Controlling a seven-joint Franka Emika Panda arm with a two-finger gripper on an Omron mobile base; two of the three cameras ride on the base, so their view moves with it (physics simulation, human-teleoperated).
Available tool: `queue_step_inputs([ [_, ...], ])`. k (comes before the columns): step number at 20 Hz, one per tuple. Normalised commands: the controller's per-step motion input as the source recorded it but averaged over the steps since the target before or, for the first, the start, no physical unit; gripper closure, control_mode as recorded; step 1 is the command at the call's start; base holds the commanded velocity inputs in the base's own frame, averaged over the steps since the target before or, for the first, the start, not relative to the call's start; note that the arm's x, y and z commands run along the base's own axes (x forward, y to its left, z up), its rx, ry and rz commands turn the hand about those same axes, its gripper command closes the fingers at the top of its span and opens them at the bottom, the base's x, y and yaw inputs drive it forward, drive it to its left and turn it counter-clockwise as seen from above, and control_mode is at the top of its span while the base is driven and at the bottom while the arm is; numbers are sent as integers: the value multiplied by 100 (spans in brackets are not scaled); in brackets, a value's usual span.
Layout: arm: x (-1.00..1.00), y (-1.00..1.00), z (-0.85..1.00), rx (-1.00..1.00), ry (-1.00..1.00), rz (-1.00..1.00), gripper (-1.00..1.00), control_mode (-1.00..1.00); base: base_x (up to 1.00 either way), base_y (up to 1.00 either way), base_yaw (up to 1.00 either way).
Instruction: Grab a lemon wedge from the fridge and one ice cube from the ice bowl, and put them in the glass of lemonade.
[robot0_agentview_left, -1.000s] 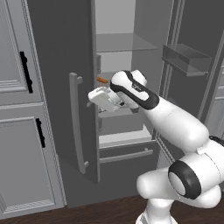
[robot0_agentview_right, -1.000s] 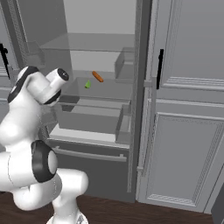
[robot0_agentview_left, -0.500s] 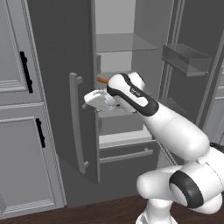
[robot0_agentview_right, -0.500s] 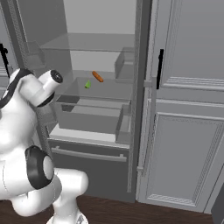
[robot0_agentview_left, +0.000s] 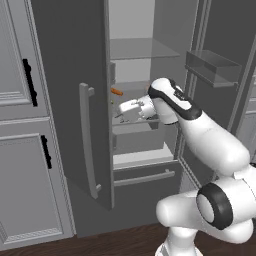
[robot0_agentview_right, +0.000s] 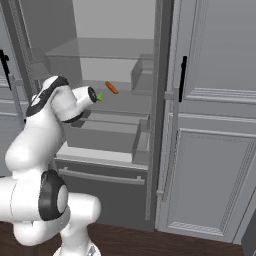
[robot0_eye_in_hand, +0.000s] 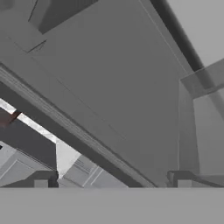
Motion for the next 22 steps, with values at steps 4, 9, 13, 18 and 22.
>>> queue_step_inputs([
  [4,99,10,-14,2,13,21,-100,-100,0,0,0],
  [9,21,21,-1,2,1,18,-100,-100,0,0,0],
  [13,1,76,-6,0,0,20,-100,-100,0,0,0],
  [18,-1,90,-10,0,0,10,-100,-100,0,0,0],
  [22,-23,96,0,0,-3,4,-100,-100,0,0,0],
])
